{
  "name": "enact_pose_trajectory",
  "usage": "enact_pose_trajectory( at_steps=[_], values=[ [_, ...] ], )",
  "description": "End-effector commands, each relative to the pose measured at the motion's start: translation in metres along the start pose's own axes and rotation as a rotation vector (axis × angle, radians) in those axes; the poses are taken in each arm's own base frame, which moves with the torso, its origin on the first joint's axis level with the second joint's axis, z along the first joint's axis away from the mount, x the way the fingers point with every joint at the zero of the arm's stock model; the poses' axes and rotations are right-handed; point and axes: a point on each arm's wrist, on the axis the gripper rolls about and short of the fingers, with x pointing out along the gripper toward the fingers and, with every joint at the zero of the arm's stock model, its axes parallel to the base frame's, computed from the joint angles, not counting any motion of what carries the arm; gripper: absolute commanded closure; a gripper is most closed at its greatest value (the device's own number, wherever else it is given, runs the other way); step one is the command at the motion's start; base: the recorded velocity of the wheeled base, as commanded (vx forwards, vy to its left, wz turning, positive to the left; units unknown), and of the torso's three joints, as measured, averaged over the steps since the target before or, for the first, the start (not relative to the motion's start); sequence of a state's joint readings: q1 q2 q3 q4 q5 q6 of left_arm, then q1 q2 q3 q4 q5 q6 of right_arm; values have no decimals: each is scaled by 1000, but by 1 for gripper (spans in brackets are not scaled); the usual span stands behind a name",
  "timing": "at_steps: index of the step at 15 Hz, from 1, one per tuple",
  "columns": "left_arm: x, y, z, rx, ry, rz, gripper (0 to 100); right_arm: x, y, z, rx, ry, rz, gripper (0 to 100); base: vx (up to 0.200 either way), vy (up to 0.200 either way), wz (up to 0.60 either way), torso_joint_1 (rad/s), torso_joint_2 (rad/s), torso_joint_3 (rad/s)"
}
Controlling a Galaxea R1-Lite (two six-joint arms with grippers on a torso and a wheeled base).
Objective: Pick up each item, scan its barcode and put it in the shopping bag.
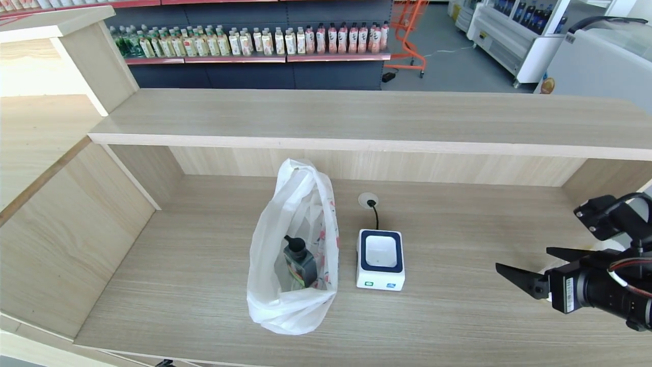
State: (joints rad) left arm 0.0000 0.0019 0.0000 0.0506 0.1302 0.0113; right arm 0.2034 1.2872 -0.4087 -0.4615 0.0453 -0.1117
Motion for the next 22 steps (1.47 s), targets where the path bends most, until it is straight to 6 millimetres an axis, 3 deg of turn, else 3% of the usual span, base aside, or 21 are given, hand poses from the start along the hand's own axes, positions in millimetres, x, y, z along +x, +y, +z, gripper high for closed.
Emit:
enact_pose_trajectory(
  at_steps=[1,6,22],
  values=[
    [0,0,0,-1,0,0,0,1,1,-1,11,6,5,0,-200,0,0,17,12,-2],
    [0,0,0,1,0,0,0,1,0,-2,32,16,-7,0,-120,0,0,-5,-3,2],
    [0,0,0,2,0,0,0,-3,0,-17,86,103,-87,0,0,-200,0,3,1,2]
  ],
)
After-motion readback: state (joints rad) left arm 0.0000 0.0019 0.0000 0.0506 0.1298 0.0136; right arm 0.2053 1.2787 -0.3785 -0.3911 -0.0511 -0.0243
